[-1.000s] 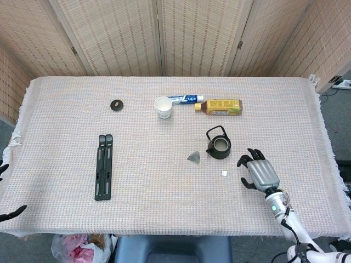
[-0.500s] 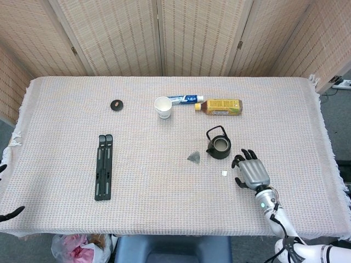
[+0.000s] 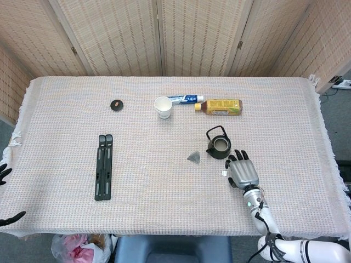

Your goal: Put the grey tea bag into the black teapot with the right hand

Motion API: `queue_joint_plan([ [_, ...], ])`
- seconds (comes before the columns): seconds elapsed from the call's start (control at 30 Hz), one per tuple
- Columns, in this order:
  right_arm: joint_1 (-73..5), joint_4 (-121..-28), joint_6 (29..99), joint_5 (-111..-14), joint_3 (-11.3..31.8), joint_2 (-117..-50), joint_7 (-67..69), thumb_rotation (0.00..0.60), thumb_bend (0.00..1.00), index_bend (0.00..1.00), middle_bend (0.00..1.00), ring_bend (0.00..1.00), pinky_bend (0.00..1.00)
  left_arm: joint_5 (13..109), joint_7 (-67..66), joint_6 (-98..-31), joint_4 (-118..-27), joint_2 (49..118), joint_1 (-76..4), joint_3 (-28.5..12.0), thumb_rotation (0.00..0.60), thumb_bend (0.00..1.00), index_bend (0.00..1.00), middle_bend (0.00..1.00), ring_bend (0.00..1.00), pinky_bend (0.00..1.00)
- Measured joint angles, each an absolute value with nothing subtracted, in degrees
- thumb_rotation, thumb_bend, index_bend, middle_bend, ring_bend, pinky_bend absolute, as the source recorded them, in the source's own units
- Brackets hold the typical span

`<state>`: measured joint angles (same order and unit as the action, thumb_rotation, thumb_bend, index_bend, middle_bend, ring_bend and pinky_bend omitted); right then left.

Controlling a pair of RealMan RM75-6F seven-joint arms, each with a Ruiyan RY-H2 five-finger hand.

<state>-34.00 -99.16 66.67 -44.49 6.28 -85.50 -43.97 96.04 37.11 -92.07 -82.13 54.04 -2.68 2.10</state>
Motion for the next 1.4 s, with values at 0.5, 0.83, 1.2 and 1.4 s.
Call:
queue_joint_plan([
  [0.5, -34.53, -96.76, 69.35, -43.12, 5.61, -89.28, -46.04, 0.600, 0.31, 0.42, 0.20, 0.00, 0.00, 98.37, 38.29, -95.05, -80.74, 54.28, -2.23, 3.11, 0.600, 0.13, 0.00, 0.00, 0.04, 0.28],
  [0.83, -33.23, -93.85, 73.55, -47.20, 4.10, -92.81, -46.16, 0.600, 0.31, 0.43, 0.20, 0.00, 0.00, 98.76, 39.31, -96.25, -80.24, 54.22, -2.02, 3.47, 0.600, 0.13, 0.00, 0.00, 0.04, 0.28],
  [1.2, -32.33, -90.73, 73.43, -47.46, 4.70, -95.19, -46.20, 0.600, 0.31, 0.43, 0.20, 0.00, 0.00, 99.23, 39.94, -97.49, -79.45, 54.32, -1.71, 3.85, 0.600, 0.13, 0.00, 0.00, 0.04, 0.28],
  [1.4, -32.32, -89.31, 72.65, -47.36, 5.50, -96.01, -45.83, 0.600, 0.32, 0.43, 0.20, 0.00, 0.00, 99.18, 40.21, -97.25, -79.31, 54.26, -1.92, 3.96, 0.600, 0.13, 0.00, 0.00, 0.04, 0.28],
])
